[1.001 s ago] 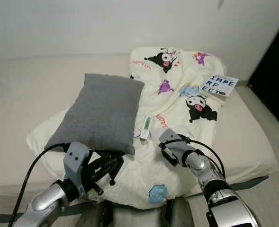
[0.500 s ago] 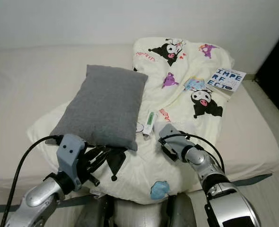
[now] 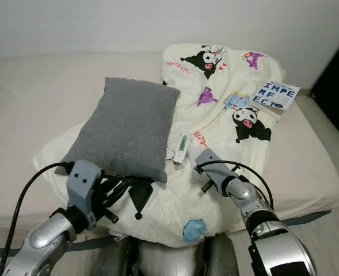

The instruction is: Clean up the room

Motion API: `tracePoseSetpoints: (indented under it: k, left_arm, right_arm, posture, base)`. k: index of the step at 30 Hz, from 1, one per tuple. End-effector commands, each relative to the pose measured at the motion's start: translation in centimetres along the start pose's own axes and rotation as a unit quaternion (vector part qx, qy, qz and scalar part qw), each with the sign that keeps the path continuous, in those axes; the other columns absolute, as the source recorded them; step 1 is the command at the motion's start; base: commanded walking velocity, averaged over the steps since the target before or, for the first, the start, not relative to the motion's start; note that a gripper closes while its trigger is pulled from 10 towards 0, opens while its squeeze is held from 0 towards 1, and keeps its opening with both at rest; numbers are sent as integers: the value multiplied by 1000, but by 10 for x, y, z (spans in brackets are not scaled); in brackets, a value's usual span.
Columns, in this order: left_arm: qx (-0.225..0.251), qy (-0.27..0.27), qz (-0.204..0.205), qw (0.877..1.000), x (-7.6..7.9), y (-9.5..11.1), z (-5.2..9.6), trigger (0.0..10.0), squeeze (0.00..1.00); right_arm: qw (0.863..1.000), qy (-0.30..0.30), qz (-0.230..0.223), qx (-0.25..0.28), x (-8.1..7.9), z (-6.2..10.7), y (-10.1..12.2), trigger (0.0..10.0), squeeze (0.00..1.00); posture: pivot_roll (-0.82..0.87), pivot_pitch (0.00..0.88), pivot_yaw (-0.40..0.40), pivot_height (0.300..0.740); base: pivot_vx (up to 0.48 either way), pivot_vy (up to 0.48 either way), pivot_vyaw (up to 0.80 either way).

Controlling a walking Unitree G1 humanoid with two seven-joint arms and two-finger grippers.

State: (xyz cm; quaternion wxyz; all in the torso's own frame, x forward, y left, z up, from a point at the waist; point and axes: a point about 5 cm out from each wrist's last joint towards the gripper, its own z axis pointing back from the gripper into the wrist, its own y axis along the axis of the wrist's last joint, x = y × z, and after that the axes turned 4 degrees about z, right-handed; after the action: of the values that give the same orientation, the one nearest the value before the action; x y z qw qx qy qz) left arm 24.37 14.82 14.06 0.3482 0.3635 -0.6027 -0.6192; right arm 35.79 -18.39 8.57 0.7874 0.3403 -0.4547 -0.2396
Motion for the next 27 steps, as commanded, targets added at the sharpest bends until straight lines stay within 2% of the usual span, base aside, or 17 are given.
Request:
tracePoseSetpoints:
  k: [1,4,11,13,19,20,21,25,26,27]
  left_arm:
    - [-9,0,-2,1000,0,-1,3,10000,0]
    - [-10,0,-2,1000,0,-1,3,10000,0]
    - [-6,-1,-2,1000,-1,1,3,10000,0]
    - [0,-6,3,1000,-1,3,2,10000,0]
    - [2,-9,5,1000,-1,4,2,10000,0]
    - [2,-10,7,1000,-1,4,2,10000,0]
    - [2,-11,8,1000,-1,4,1,10000,0]
    - [2,-11,9,1000,-1,4,1,10000,0]
    - [2,-11,9,1000,-2,4,0,10000,0]
    - [2,-11,9,1000,-2,4,0,10000,0]
  right_arm:
    - [1000,7,-16,-11,-6,1,-6,0,0]
    - [1000,6,-19,-11,-6,1,-6,0,0]
    - [998,12,-57,37,-4,-5,12,0,0]
    - [994,41,-68,74,-13,-9,27,0,0]
    - [991,67,-68,95,-22,-10,33,0,0]
    - [992,69,-47,99,-25,-10,35,0,314]
    - [993,64,-30,100,-26,-11,38,9020,1000]
    - [993,60,-18,99,-27,-12,40,9020,1000]
    - [994,56,-11,93,-26,-14,42,10000,1000]
    - [994,56,-11,93,-26,-14,42,10000,1000]
  posture:
    - [263,295,-23,605]
    - [264,294,-22,605]
    - [246,271,-34,605]
    - [234,257,-46,605]
    - [226,254,-48,605]
    - [222,256,-43,605]
    - [220,259,-40,605]
    - [219,259,-40,605]
    - [221,264,-40,605]
    - [221,264,-40,605]
  base:
    - [0,0,0]
    - [0,0,0]
    - [0,0,0]
    - [0,0,0]
    - [0,0,0]
    - [0,0,0]
    - [0,0,0]
    - [0,0,0]
    - [0,0,0]
    - [0,0,0]
